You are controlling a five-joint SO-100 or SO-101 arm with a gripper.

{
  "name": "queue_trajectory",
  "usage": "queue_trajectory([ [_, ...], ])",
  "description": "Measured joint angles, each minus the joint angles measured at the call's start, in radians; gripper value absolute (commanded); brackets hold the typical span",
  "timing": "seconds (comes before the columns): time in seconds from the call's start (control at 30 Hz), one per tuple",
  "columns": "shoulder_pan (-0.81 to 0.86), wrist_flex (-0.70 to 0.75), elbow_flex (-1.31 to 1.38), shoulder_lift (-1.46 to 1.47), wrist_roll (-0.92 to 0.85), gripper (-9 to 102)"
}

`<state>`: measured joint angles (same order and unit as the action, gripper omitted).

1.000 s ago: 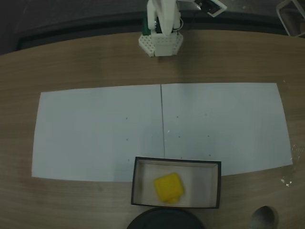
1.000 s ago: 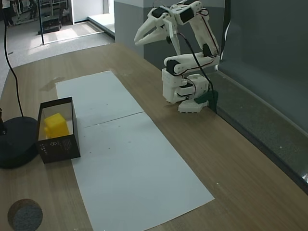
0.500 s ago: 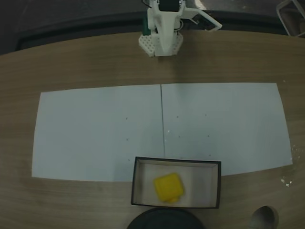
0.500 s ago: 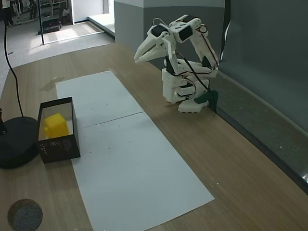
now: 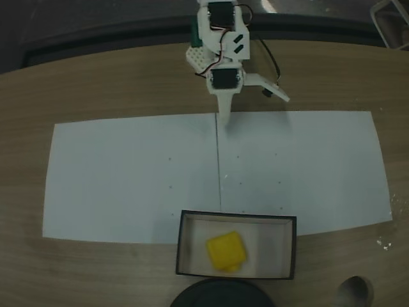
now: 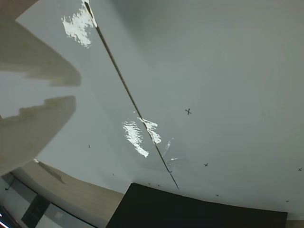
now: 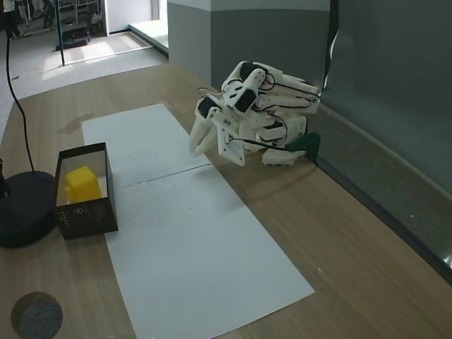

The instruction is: Grab a yellow square and put it in the box.

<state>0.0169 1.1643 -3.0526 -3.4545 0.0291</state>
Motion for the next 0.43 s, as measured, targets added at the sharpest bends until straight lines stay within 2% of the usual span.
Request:
queue_trajectory([
  [0.23, -0.023, 0.115, 0.0, 0.0, -0.002, 0],
  [0.43, -0.026, 0.118, 0.0, 0.0, -0.002, 0],
])
